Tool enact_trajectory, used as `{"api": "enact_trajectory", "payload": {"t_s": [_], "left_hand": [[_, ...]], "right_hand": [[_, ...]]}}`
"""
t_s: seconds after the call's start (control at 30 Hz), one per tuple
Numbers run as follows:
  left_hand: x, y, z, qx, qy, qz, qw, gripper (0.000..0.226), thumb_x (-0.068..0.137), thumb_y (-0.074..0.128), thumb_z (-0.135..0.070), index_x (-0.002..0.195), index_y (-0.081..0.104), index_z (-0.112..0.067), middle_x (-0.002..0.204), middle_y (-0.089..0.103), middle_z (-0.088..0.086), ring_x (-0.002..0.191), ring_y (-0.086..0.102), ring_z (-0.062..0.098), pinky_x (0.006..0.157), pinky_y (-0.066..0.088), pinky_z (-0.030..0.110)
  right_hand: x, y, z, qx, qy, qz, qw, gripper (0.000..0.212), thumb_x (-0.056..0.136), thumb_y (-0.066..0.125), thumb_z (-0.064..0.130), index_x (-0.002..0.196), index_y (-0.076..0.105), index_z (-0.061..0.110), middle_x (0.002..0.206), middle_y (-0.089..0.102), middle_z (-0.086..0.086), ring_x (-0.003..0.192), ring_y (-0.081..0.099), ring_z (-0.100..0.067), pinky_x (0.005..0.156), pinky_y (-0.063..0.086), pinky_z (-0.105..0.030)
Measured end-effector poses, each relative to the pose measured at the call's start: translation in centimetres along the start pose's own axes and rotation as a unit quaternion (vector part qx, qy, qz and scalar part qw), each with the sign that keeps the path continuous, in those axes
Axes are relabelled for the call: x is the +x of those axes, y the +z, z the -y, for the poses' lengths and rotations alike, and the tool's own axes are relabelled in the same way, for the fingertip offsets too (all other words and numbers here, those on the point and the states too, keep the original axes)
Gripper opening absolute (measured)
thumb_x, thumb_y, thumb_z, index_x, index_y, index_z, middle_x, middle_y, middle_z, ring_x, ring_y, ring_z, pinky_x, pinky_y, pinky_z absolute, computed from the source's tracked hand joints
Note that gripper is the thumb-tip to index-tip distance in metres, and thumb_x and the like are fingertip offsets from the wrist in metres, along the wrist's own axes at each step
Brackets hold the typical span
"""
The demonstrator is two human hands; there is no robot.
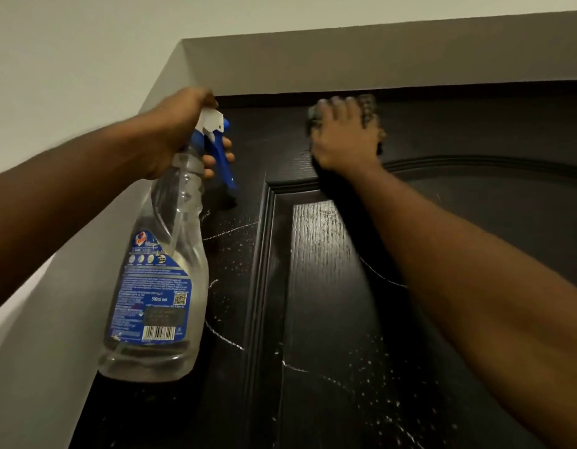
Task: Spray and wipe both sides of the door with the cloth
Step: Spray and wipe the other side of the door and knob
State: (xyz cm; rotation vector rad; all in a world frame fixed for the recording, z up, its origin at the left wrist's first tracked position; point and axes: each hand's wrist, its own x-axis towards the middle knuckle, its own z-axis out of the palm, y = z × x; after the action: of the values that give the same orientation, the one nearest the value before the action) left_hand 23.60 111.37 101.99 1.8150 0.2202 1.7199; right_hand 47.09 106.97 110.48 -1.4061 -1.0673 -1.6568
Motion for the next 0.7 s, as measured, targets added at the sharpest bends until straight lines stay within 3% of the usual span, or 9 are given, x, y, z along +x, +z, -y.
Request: {"api": "enact_trajectory", "payload": {"t_s": [0.07, 0.13, 0.23, 0.33, 0.5, 0.6, 0.7], "left_hand": [[0.0, -0.1, 0.1, 0.001, -0.003, 0.006, 1.0, 0.04, 0.099, 0.036, -0.045, 0.112, 0.059, -0.014, 0.093, 0.067, 0.011, 0.045, 0.062, 0.011, 0.04, 0.047, 0.02], [0.0, 0.0, 0.4, 0.0, 0.0, 0.001, 1.0, 0.041, 0.099, 0.037, -0.045, 0.114, 0.06, -0.015, 0.095, 0.068, 0.01, 0.057, 0.065, 0.014, 0.042, 0.048, 0.021], [0.1, 0.1, 0.8, -0.006, 0.011, -0.013, 1.0, 0.039, 0.099, 0.036, -0.043, 0.109, 0.061, -0.015, 0.089, 0.066, 0.008, 0.066, 0.063, 0.017, 0.041, 0.047, 0.021], [0.3, -0.1, 1.0, 0.012, 0.008, -0.016, 1.0, 0.038, 0.098, 0.035, -0.043, 0.103, 0.061, -0.016, 0.082, 0.062, 0.005, 0.073, 0.062, 0.018, 0.043, 0.048, 0.021], [-0.2, -2.0, 1.7, 0.058, -0.015, -0.015, 0.998, 0.04, 0.099, 0.035, -0.046, 0.107, 0.06, -0.016, 0.093, 0.064, 0.008, 0.086, 0.066, 0.022, 0.044, 0.05, 0.022], [-0.8, -2.8, 1.9, 0.058, -0.006, -0.025, 0.998, 0.036, 0.099, 0.035, -0.044, 0.101, 0.059, -0.016, 0.091, 0.064, 0.008, 0.084, 0.066, 0.023, 0.043, 0.05, 0.021], [-1.5, -3.0, 1.8, 0.055, -0.019, -0.021, 0.998, 0.037, 0.099, 0.035, -0.044, 0.099, 0.059, -0.015, 0.091, 0.064, 0.01, 0.087, 0.063, 0.024, 0.043, 0.049, 0.021]], "right_hand": [[-1.0, 0.1, 1.2, 0.013, -0.18, 0.06, 0.982, 0.056, 0.105, 0.032, 0.046, 0.158, 0.026, 0.032, 0.167, 0.022, 0.003, 0.155, 0.012, -0.018, 0.122, 0.014, -0.054], [-0.4, -0.5, 0.4, 0.027, -0.224, 0.082, 0.971, 0.059, 0.101, 0.031, 0.053, 0.157, 0.03, 0.034, 0.166, 0.025, 0.004, 0.155, 0.015, -0.017, 0.123, 0.018, -0.051], [0.7, -0.2, -0.5, 0.029, -0.093, 0.025, 0.995, 0.056, 0.103, 0.034, 0.044, 0.157, 0.032, 0.03, 0.166, 0.025, 0.002, 0.155, 0.012, -0.017, 0.124, 0.015, -0.049], [1.1, 0.8, 1.0, 0.023, 0.016, -0.024, 0.999, 0.057, 0.104, 0.033, 0.041, 0.158, 0.028, 0.024, 0.167, 0.021, -0.003, 0.156, 0.008, -0.021, 0.122, 0.012, -0.057], [3.2, 1.2, 5.1, -0.001, 0.127, 0.008, 0.992, 0.064, 0.106, 0.028, 0.041, 0.162, 0.014, 0.016, 0.169, 0.009, -0.012, 0.156, -0.001, -0.03, 0.12, 0.003, -0.064], [4.0, 1.7, 8.0, -0.001, 0.029, 0.022, 0.999, 0.061, 0.105, 0.03, 0.04, 0.161, 0.019, 0.021, 0.169, 0.014, -0.006, 0.156, 0.004, -0.026, 0.121, 0.007, -0.062], [3.6, 1.9, 10.2, 0.017, -0.186, 0.079, 0.979, 0.057, 0.105, 0.034, 0.045, 0.159, 0.025, 0.031, 0.168, 0.018, 0.001, 0.155, 0.011, -0.018, 0.121, 0.014, -0.052]]}}
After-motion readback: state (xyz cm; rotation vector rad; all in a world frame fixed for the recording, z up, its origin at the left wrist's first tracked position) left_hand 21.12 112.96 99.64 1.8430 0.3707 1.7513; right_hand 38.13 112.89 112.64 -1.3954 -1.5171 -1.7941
